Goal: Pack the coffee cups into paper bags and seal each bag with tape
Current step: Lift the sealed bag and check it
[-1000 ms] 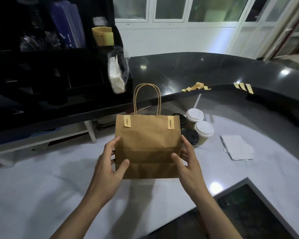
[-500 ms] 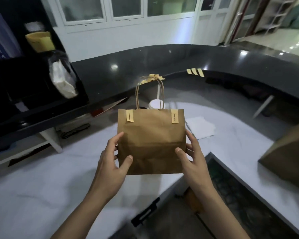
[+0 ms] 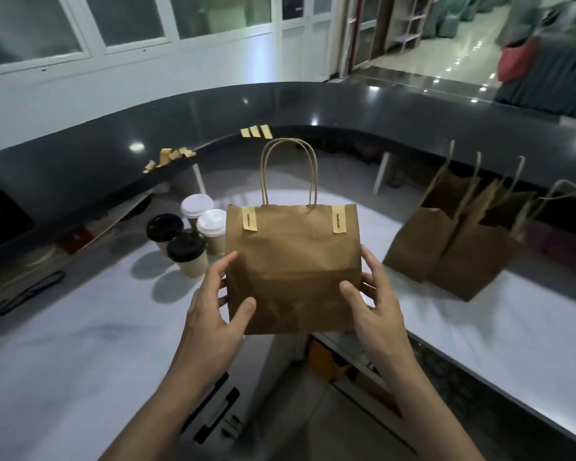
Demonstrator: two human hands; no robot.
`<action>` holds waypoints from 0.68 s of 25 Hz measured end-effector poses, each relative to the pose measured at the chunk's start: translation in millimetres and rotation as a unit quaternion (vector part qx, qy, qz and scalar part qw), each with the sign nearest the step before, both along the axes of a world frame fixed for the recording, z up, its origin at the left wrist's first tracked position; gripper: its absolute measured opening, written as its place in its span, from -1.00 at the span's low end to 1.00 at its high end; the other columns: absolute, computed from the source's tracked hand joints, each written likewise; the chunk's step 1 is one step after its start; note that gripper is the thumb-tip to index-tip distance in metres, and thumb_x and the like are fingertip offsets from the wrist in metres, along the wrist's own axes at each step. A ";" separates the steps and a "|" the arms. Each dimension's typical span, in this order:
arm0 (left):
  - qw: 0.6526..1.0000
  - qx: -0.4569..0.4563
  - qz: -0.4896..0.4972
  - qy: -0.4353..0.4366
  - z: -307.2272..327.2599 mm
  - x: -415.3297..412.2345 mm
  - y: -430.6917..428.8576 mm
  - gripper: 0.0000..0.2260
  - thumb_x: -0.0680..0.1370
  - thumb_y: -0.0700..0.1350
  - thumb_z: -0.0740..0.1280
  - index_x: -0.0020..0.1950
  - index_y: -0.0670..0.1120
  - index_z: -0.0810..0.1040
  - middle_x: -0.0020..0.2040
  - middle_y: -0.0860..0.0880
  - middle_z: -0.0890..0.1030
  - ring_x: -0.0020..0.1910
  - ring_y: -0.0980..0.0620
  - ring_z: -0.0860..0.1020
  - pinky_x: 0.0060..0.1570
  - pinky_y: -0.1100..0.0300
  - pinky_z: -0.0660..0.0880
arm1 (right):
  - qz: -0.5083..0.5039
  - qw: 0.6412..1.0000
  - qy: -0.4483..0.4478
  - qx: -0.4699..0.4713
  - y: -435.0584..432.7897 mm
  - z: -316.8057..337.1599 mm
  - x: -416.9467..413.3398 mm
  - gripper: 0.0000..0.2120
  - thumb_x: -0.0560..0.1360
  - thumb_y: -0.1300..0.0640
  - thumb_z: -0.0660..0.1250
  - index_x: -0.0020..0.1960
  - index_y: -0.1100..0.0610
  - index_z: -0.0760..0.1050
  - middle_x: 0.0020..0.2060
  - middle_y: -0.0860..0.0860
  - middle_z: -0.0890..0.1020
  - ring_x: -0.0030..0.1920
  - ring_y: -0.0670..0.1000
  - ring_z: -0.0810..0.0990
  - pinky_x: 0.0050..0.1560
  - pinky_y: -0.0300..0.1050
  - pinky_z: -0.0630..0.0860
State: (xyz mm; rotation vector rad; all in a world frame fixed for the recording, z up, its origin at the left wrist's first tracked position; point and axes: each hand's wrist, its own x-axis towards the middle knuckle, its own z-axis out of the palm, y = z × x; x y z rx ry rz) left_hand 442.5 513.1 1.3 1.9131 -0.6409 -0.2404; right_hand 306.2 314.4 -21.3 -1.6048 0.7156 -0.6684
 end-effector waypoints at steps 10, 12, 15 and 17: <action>0.989 -0.015 -0.149 0.004 -11.1 -82.7 -109.3 -0.43 0.57 -0.12 0.40 0.44 0.35 0.29 0.38 0.17 0.41 0.33 0.05 0.46 0.27 -0.10 0.53 | -0.136 0.990 0.022 -0.016 -57.9 3.2 -136.3 -0.45 0.61 -0.04 0.34 0.47 -0.44 0.23 0.34 -0.20 0.44 0.38 -0.10 0.43 0.31 0.14 0.55; 0.983 -0.022 -0.184 0.010 -10.3 -98.2 -131.7 -0.42 0.57 -0.12 0.40 0.44 0.36 0.30 0.37 0.19 0.42 0.33 0.05 0.47 0.26 -0.11 0.53 | -0.173 0.985 0.022 -0.016 -63.4 6.4 -162.7 -0.45 0.61 -0.03 0.34 0.46 -0.44 0.23 0.37 -0.15 0.44 0.38 -0.10 0.44 0.30 0.09 0.56; 0.970 -0.040 -0.239 0.002 -9.3 -121.3 -165.8 -0.43 0.57 -0.15 0.40 0.42 0.35 0.32 0.31 0.35 0.41 0.30 0.20 0.46 0.22 0.07 0.54 | -0.231 0.973 0.019 -0.020 -73.5 8.7 -197.6 -0.46 0.61 0.00 0.35 0.46 -0.42 0.25 0.34 -0.13 0.46 0.34 -0.15 0.46 0.29 0.05 0.56; 0.960 -0.049 -0.275 0.007 -9.6 -135.6 -185.0 -0.45 0.58 -0.15 0.39 0.43 0.34 0.32 0.33 0.31 0.40 0.29 0.31 0.42 0.17 0.17 0.55 | -0.273 0.962 0.024 -0.015 -79.4 6.4 -217.3 -0.46 0.60 -0.01 0.36 0.46 -0.40 0.25 0.32 -0.12 0.49 0.33 -0.15 0.47 0.31 0.08 0.55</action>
